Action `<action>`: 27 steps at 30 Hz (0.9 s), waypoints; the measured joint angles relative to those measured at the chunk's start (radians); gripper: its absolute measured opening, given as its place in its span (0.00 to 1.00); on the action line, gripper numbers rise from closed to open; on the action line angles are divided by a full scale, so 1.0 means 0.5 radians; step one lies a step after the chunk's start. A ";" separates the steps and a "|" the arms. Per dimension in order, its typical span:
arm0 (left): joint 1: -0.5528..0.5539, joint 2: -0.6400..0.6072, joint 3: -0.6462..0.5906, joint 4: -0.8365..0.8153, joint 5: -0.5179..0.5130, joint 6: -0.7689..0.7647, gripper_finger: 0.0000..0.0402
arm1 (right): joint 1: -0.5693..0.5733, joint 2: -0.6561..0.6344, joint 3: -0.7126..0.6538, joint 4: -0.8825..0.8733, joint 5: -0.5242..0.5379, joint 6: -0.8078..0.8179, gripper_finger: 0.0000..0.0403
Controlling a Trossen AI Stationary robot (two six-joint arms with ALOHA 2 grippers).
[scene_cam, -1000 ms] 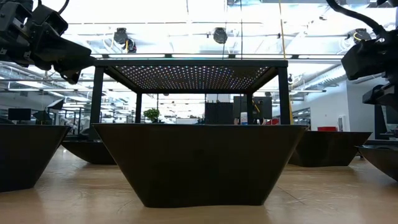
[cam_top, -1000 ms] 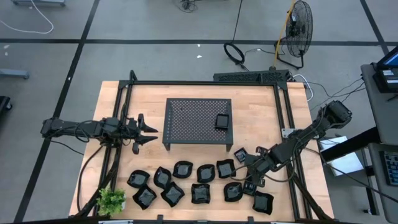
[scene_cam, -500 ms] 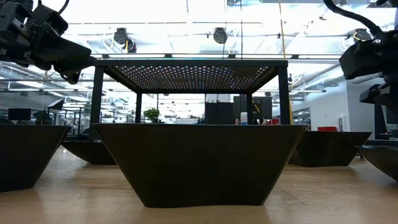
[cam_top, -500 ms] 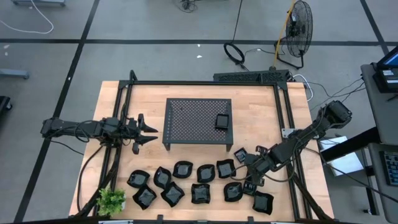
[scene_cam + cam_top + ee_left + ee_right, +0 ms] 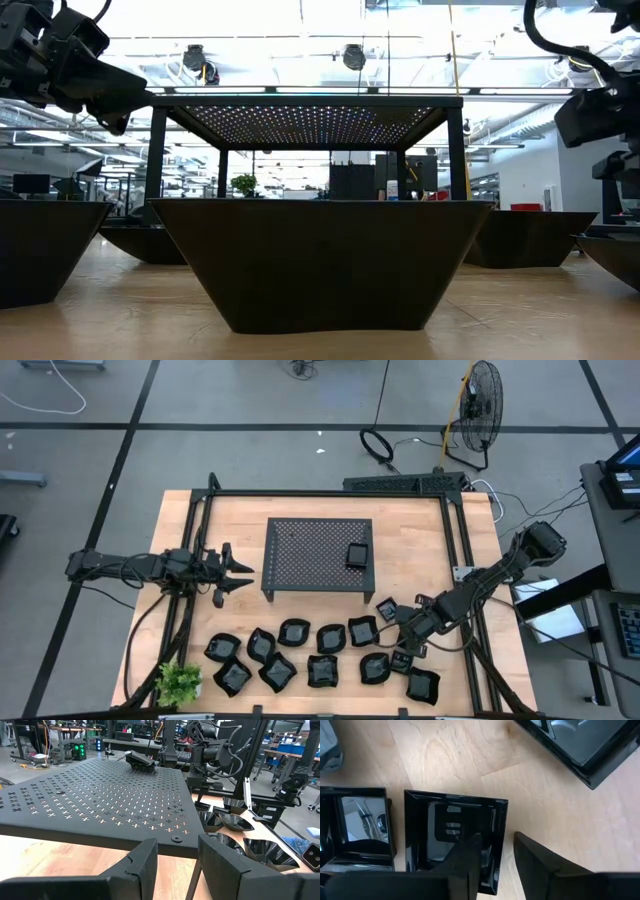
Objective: Pick & Place Mini shaped plates
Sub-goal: Stack the square plate onto the stacked square plate on the shelf
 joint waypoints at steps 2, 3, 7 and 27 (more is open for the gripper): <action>0.000 0.000 0.000 0.000 0.000 0.000 0.36 | -0.002 -0.009 -0.002 0.010 -0.039 -0.008 0.24; 0.000 0.000 0.000 0.000 0.000 0.000 0.36 | -0.002 -0.013 -0.002 0.013 -0.063 -0.010 0.23; 0.000 0.000 0.000 0.000 0.000 0.000 0.36 | 0.000 -0.038 -0.002 0.017 -0.152 -0.014 0.17; 0.000 0.000 0.000 0.000 0.000 0.000 0.36 | -0.098 -0.407 -0.002 -0.041 -0.255 0.027 0.00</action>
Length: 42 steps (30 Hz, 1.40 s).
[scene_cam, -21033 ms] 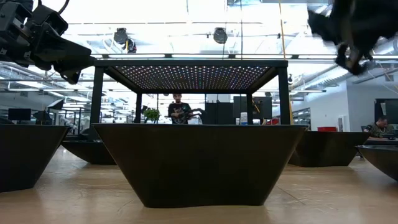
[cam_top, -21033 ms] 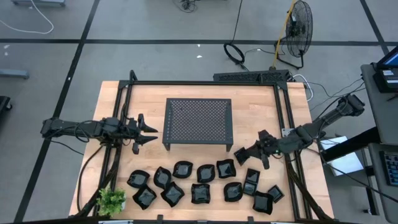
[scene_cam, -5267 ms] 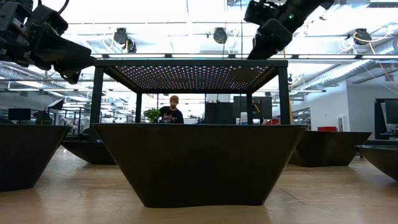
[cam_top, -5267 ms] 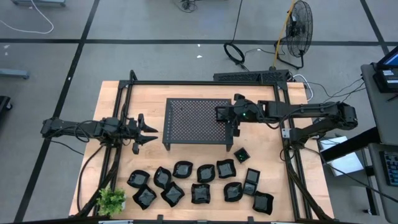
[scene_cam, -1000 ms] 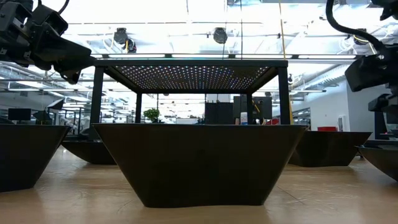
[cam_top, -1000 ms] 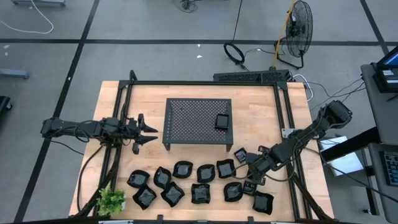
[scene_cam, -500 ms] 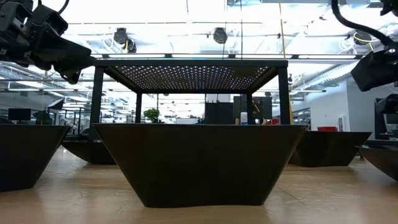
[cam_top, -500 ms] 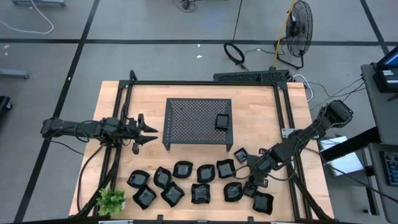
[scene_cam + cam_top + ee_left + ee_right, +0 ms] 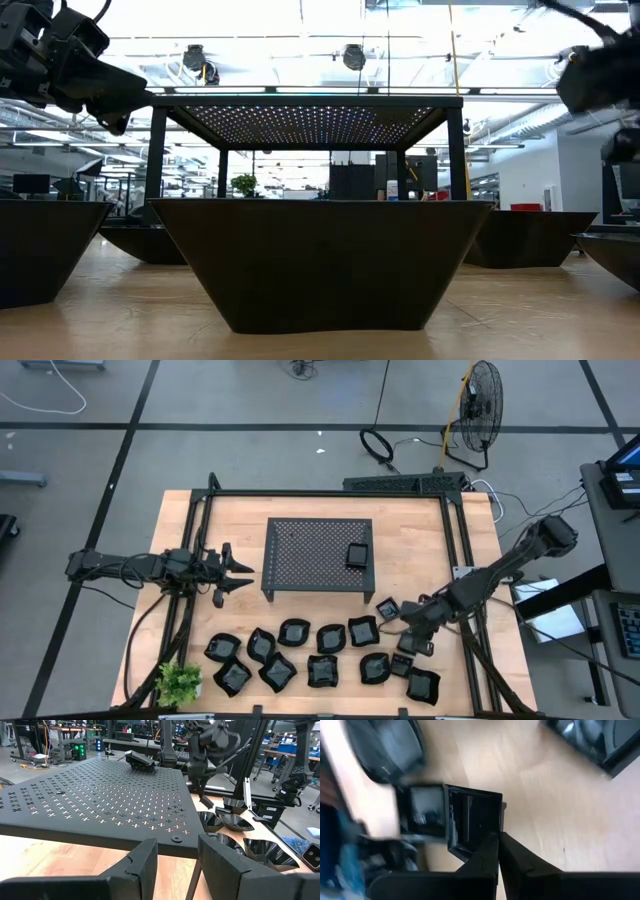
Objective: Pick & Place Mini shaped plates
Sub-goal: Stack the square plate onto the stacked square plate on the shelf
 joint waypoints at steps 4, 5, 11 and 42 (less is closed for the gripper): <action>0.000 0.000 0.000 0.000 0.000 0.000 0.36 | -0.009 -0.191 0.000 0.118 0.205 0.057 0.00; 0.001 0.000 0.000 -0.001 0.000 0.000 0.36 | -0.009 -0.235 0.000 0.170 0.269 0.064 0.00; 0.001 0.000 0.000 0.000 0.000 0.000 0.36 | -0.033 -0.420 0.000 0.685 0.779 0.071 0.00; 0.000 0.000 0.000 0.000 0.000 0.000 0.36 | -0.422 0.042 0.001 1.754 2.212 -1.016 0.00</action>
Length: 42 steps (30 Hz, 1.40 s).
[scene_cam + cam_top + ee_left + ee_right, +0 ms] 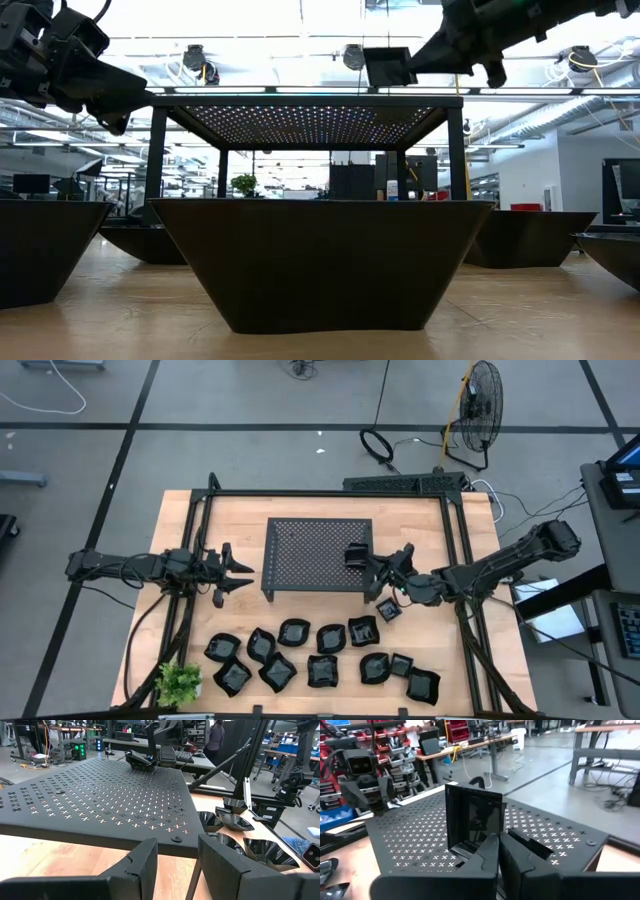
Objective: Pick & Place Mini shaped plates
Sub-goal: Stack the square plate onto the stacked square plate on the shelf
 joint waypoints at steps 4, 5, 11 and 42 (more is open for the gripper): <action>0.001 0.000 0.000 0.000 0.000 0.000 0.36 | 0.048 -0.007 0.000 -0.002 0.100 -0.037 0.00; 0.001 0.000 0.000 0.000 0.000 0.000 0.36 | 0.057 -0.007 0.000 -0.011 0.112 -0.046 0.00; 0.000 0.000 0.000 0.000 0.000 0.000 0.36 | 0.077 0.010 0.000 -0.023 0.119 -0.001 0.00; 0.000 0.000 0.000 0.000 0.000 0.000 0.36 | 0.071 0.112 0.000 -0.054 0.149 0.098 0.05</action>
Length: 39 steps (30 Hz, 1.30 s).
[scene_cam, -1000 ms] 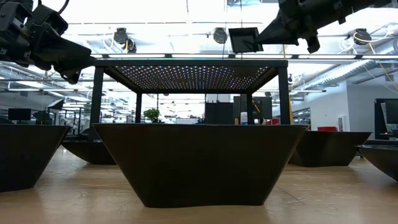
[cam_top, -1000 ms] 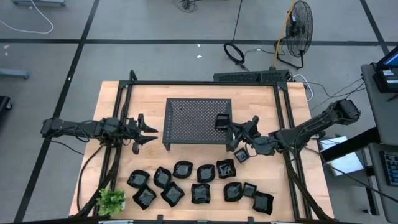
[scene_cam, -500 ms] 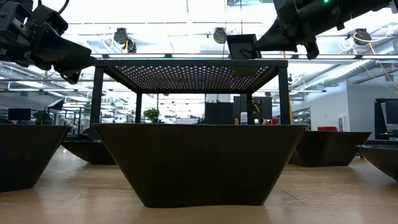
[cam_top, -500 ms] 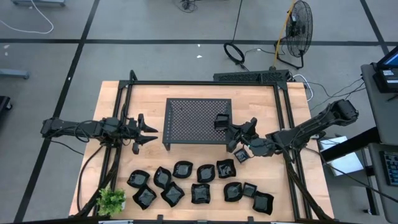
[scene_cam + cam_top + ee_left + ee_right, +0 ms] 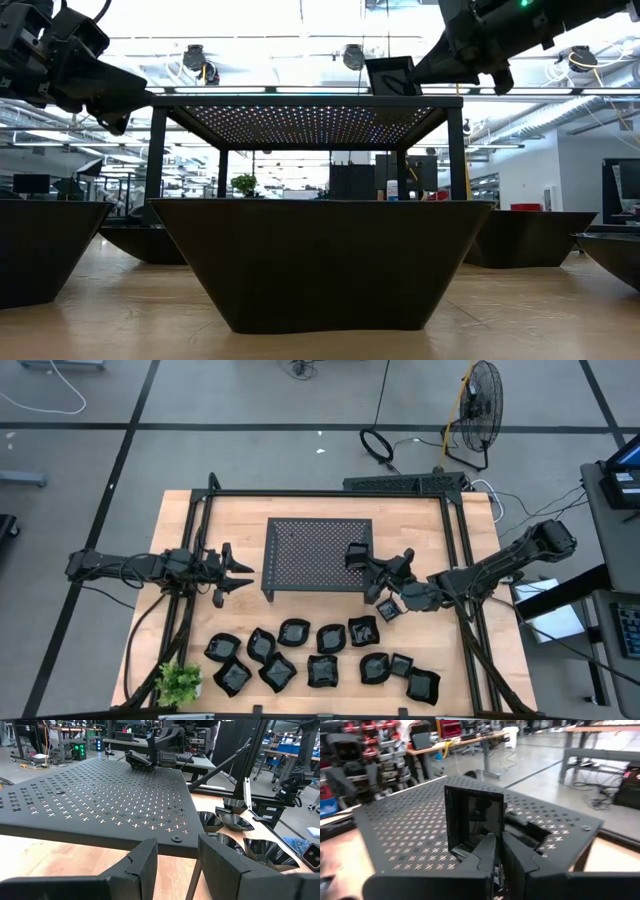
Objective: Pick & Place Mini shaped plates
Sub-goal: Stack the square plate onto the stacked square plate on the shelf
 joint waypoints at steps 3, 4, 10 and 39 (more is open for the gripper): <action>0.001 0.000 0.000 0.000 0.000 0.000 0.36 | 0.000 0.000 0.000 -0.003 0.045 -0.006 0.08; 0.001 0.000 0.000 0.000 0.000 0.000 0.36 | 0.000 0.000 0.000 -0.004 0.059 -0.006 0.09; 0.001 0.000 0.000 0.000 0.000 0.000 0.36 | 0.000 0.000 0.000 -0.004 0.058 -0.006 0.15; 0.000 0.000 0.000 -0.001 0.000 0.000 0.36 | 0.078 -0.208 -0.001 0.027 -0.138 -0.725 0.34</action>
